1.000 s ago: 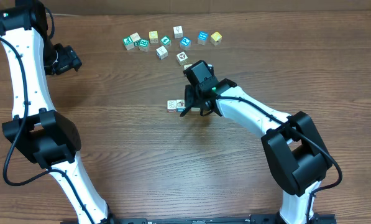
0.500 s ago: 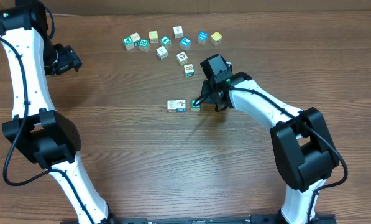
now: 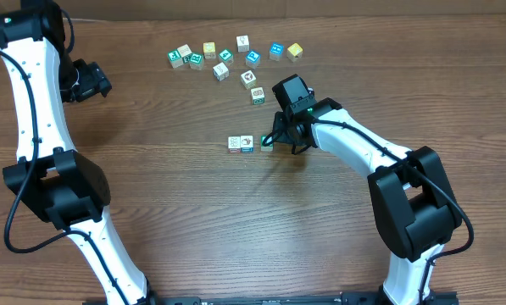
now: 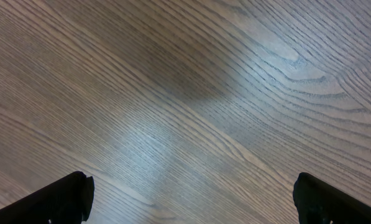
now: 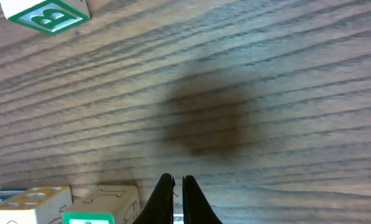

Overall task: Form a horizontal line
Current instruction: 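Open the right gripper to release the green block, then push the green block flush against the yellow block with the right gripper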

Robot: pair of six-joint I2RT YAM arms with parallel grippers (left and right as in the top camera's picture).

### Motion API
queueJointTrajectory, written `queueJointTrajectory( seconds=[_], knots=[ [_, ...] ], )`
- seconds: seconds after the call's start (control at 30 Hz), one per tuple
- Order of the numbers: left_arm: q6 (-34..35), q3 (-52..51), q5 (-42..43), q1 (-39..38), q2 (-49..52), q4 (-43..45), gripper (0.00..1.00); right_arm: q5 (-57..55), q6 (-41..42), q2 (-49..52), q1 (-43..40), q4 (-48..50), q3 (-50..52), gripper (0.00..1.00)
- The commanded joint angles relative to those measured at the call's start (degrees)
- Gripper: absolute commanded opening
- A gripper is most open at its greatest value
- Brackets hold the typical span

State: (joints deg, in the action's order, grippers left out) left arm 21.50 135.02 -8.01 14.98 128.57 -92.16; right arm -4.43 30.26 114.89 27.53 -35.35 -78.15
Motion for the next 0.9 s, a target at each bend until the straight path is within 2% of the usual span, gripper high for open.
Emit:
queueJointTrajectory(
  seconds=[0.0,0.87],
  knots=[
    [0.81,-0.31,-0.52,-0.42,-0.07,-0.07,1.0,0.26,0.17,0.55,0.48,0.35,1.05,0.04],
    [0.81,-0.31,-0.52,-0.44,-0.07,-0.09,0.99,6.75,0.15,3.78,0.48,-0.11,1.05,0.04]
  ],
)
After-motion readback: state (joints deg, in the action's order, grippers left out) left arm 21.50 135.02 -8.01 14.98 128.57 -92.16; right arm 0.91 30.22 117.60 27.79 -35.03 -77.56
